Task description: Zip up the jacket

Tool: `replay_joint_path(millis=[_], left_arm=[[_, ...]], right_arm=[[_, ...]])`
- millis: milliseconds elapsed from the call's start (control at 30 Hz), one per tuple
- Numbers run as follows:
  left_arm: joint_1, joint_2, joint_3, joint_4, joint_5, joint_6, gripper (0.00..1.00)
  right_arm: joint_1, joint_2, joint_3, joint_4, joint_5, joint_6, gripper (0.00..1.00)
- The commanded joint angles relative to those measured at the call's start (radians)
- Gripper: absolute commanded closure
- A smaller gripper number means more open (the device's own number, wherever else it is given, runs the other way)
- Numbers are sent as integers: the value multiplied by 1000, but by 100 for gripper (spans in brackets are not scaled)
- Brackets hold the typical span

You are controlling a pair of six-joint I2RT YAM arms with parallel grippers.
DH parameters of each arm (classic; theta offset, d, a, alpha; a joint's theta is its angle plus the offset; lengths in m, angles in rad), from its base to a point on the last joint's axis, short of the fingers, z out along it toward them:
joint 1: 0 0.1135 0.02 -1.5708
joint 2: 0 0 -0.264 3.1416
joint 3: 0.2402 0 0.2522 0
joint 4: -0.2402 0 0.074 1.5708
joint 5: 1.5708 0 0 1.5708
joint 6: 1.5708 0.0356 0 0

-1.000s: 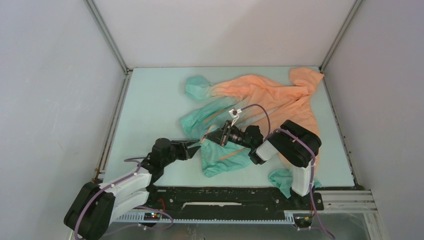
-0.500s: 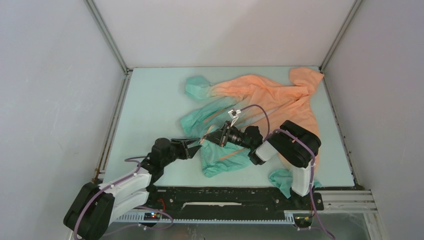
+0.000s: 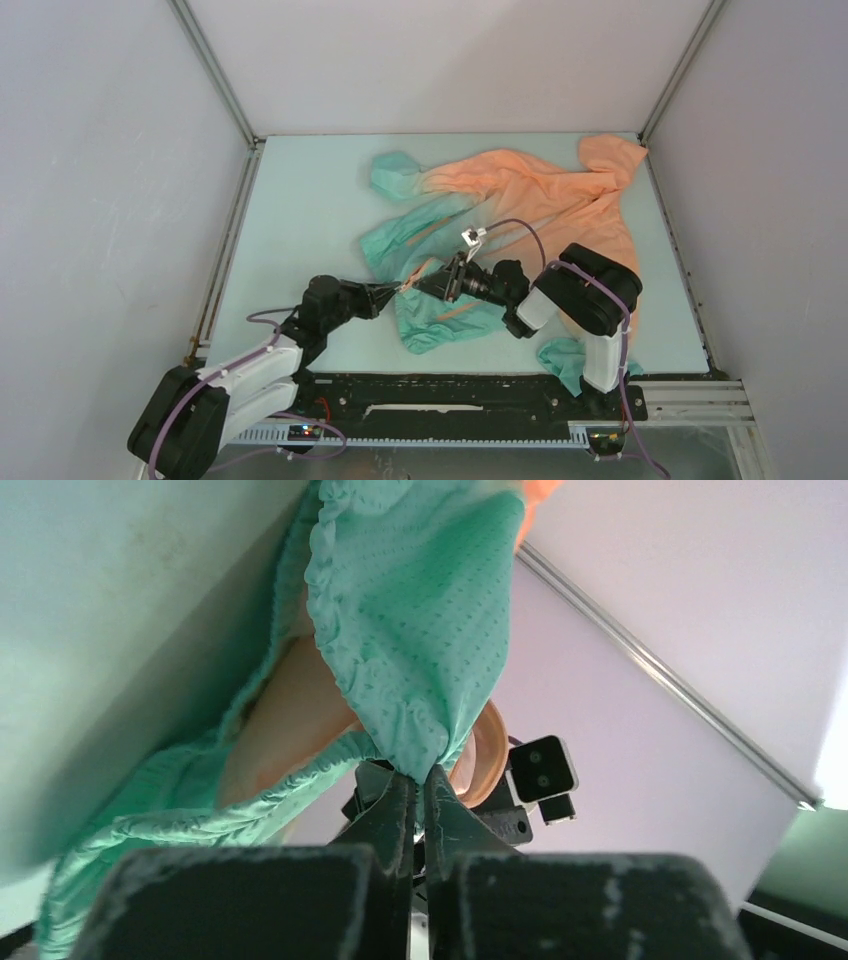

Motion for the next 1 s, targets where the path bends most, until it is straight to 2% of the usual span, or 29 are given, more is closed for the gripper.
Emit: replay_joint_path(millis=[0,67,133,200,267,367,500,600,667,733,800,967], left_arm=[[29,-30,79,-138,7,270,100],[33,-45,98,-228,2,378,100],[34,-59,110,-285,6,455,100],[36,-64,131,-349,17,522,100],[36,-75,139,-365,25,540,100],[36,-106,146,-397,21,545,100],[38,-153,139,-402,24,527,100],[39,-165,104,-337,54,480,100],[39,-166,74,-274,76,438,100],[39,-166,57,-243,94,404,100],[40,-165,54,-240,102,397,100],[44,-167,48,-274,124,385,100]], right_arm=[[-3,-41,-87,-13,23,40,69],[5,-79,-120,-103,8,33,63],[19,-149,-135,-240,-10,-5,51],[34,-240,-120,-436,-31,-73,48],[62,-355,-108,-589,-21,-146,43],[164,-558,-26,-941,58,-339,41],[315,-758,-16,-1145,217,-587,39],[391,-794,-25,-1091,355,-802,37],[409,-754,-28,-966,406,-963,38],[432,-685,-28,-805,474,-1123,39],[437,-592,-28,-654,458,-1273,43],[451,-345,-23,-335,489,-1441,48]])
